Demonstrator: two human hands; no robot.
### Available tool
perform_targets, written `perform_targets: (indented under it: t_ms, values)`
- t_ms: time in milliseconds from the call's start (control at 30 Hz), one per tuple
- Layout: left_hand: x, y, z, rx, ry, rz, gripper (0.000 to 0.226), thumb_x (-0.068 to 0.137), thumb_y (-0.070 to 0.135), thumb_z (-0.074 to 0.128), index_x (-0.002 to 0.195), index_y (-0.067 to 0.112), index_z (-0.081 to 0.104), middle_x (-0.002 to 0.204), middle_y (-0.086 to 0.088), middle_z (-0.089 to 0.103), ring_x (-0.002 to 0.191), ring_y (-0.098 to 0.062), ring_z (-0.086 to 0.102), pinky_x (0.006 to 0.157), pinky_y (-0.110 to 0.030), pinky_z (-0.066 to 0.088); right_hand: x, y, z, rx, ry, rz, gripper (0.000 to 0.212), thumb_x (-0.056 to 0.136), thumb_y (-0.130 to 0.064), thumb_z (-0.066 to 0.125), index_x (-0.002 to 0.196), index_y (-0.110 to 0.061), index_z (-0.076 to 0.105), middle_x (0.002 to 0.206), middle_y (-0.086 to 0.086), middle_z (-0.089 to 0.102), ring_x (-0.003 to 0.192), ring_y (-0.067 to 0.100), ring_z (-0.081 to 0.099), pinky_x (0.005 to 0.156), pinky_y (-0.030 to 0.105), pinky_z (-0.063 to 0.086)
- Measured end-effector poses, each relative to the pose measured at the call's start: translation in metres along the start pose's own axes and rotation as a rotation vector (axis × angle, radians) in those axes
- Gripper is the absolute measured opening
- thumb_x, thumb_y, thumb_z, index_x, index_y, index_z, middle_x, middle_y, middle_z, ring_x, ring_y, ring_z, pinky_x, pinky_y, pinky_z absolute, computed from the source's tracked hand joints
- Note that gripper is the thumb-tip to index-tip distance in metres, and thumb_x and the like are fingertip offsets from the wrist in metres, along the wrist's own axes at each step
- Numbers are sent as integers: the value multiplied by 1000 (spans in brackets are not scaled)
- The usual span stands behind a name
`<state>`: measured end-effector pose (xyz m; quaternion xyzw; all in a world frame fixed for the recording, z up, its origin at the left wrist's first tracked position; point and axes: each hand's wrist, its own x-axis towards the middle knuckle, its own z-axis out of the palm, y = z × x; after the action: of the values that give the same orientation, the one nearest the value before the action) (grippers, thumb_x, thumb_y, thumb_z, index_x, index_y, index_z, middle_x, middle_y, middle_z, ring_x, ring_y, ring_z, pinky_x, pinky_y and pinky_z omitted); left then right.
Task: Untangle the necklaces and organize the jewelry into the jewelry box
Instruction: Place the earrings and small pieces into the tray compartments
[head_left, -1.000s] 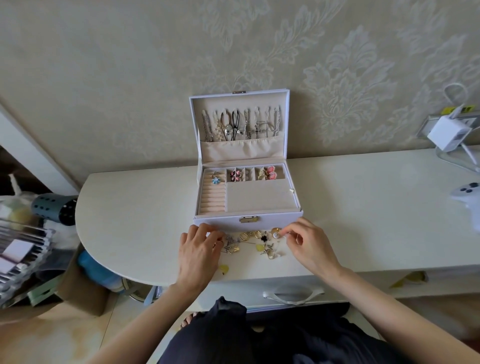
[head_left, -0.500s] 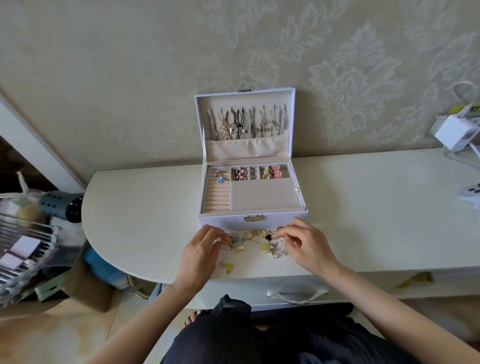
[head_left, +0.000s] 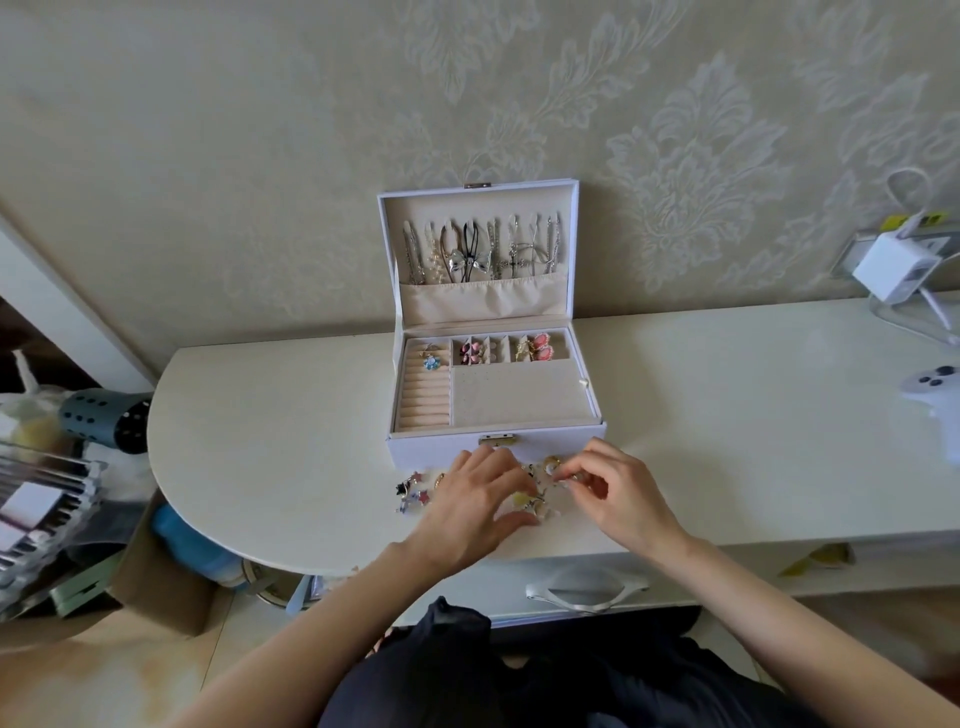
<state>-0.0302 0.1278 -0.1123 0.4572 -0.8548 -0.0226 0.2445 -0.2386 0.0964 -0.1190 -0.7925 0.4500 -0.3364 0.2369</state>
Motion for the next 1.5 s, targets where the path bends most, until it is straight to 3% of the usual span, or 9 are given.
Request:
perform_targets:
  t_ms: [133,433,567,867,1033,1167,1333,1400,1500]
  values:
    - [9,2,15,43,-37,38,31,78,50,56,90,22,62,89,3,53,83,-16,43,70,-26,31,-3,1,1,-22,-8,21,10,77,-19,59,78,-21,70,75,-14,52,57,9,49,56,24,41]
    - [8,5,15,42,-12,113,17,86,36,57,87,19,56,87,3,54,78,-17,42,66,-27,32,-1,-9,-3,126,55,47,29,76,9,65,94,-13,69,74,-12,55,64,3,50,62,8,37]
    - [10,9,6,-42,68,120,15,88,29,62,88,15,56,86,1,57,77,-19,48,68,-29,38,6,-17,-8,124,85,-62,29,76,8,63,97,-11,71,81,-12,56,69,2,54,65,10,42]
    - [28,7,-25,-341,274,-117,17,89,23,59,94,6,59,93,-1,55,79,-3,53,70,-20,48,34,-38,-21,169,175,-101,9,77,2,68,80,-7,67,77,-8,60,67,4,55,62,10,42]
    - [49,-10,-32,-305,351,-228,13,85,11,67,93,5,59,90,-1,56,75,-3,52,69,-12,44,70,-44,-24,157,138,-42,26,82,5,64,102,-11,69,76,1,61,61,14,58,62,20,50]
    - [70,-36,-31,-229,367,-345,16,83,7,68,97,4,61,94,-3,58,73,-8,56,67,-8,45,109,-41,-22,239,124,84,19,83,5,64,90,-11,72,79,4,67,62,13,65,65,22,55]
    - [94,-65,-28,-189,362,-415,16,84,10,67,98,4,65,96,-6,57,73,-18,59,69,-34,53,154,-30,-11,241,141,211,7,77,1,72,80,-4,68,73,-3,65,59,-5,55,63,11,44]
    - [100,-72,-26,-174,353,-406,15,85,11,66,99,5,65,96,-7,56,73,-21,60,70,-36,53,168,-26,-8,224,115,211,10,77,1,71,83,-6,68,75,-4,64,64,1,55,66,14,44]
    - [106,-80,-22,-130,336,-398,14,84,8,65,98,4,65,96,-9,54,71,-27,59,66,-32,49,183,-21,-4,175,53,172,24,79,1,69,101,-9,71,81,-1,65,66,1,54,70,6,42]
